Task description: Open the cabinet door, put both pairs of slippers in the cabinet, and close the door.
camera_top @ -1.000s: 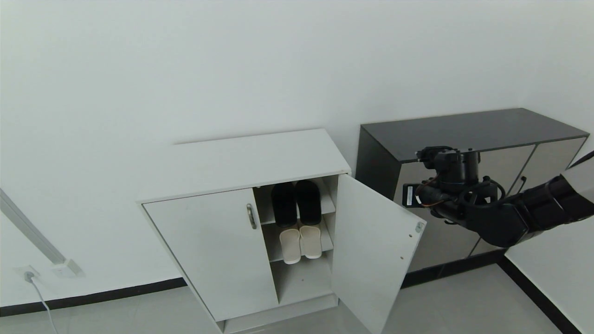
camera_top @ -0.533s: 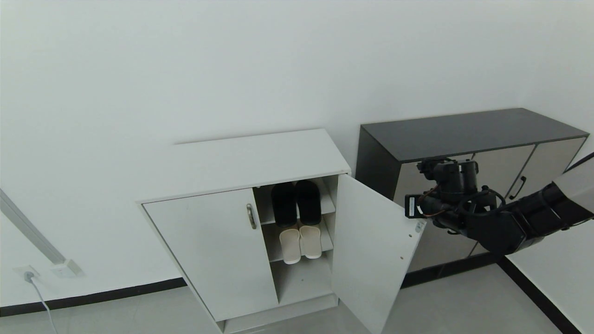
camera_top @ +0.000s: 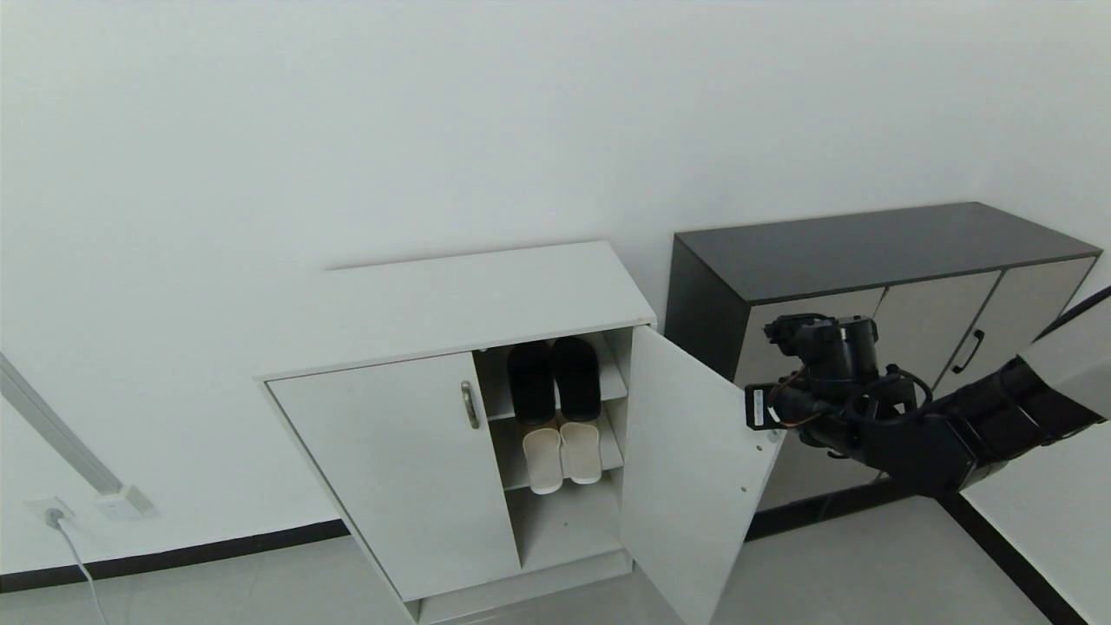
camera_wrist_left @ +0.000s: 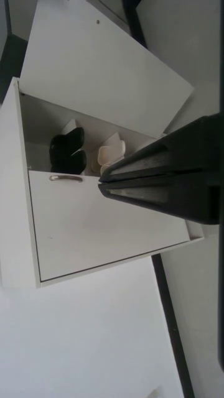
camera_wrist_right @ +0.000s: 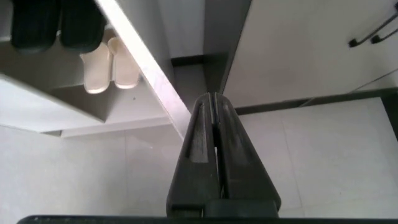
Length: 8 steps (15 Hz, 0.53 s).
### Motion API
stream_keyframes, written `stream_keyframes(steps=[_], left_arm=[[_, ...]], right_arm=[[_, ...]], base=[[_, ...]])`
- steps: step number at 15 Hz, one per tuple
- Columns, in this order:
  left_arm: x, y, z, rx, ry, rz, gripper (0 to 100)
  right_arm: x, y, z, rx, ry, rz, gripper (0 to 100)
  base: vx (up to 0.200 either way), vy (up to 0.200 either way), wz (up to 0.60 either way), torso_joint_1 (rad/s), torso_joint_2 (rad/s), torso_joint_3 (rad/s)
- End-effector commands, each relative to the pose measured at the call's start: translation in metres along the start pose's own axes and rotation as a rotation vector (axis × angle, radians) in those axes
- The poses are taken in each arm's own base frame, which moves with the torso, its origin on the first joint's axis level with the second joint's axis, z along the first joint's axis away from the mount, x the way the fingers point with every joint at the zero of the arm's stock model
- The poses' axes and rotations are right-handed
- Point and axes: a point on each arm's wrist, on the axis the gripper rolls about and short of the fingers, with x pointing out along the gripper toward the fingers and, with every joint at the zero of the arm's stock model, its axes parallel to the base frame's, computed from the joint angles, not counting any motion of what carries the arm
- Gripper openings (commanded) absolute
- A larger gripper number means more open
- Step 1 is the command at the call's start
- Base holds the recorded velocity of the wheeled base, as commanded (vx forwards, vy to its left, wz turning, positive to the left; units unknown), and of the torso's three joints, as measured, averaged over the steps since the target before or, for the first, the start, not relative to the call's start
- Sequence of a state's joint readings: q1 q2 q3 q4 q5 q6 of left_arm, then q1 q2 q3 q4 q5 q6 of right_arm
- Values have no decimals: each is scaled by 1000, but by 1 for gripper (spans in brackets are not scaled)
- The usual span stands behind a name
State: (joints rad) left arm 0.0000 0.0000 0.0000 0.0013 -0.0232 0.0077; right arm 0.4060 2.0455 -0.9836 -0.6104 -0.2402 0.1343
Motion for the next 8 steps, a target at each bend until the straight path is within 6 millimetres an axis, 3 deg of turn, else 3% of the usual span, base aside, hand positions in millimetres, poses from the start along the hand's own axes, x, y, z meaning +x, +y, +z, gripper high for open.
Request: stream_keyframes(steps=[1,5,6,8], left_arm=[[0,0,0,0,0,0,0],[0,0,0,0,0,0,0],[0,0,0,0,0,0,0],[0,0,0,0,2,0,0]], right_arm=[[-11,13,0,-16,-4,38,0],[-38,50,-11,-44,10,141,0],[-53,63,-10,-29,2,187,0],[-64,73,-7,-34,-15,221,0]], base=[[0,0,0,0,0,0],[0,0,0,0,0,0],[0,0,0,0,0,0],[0,0,0,0,0,0]])
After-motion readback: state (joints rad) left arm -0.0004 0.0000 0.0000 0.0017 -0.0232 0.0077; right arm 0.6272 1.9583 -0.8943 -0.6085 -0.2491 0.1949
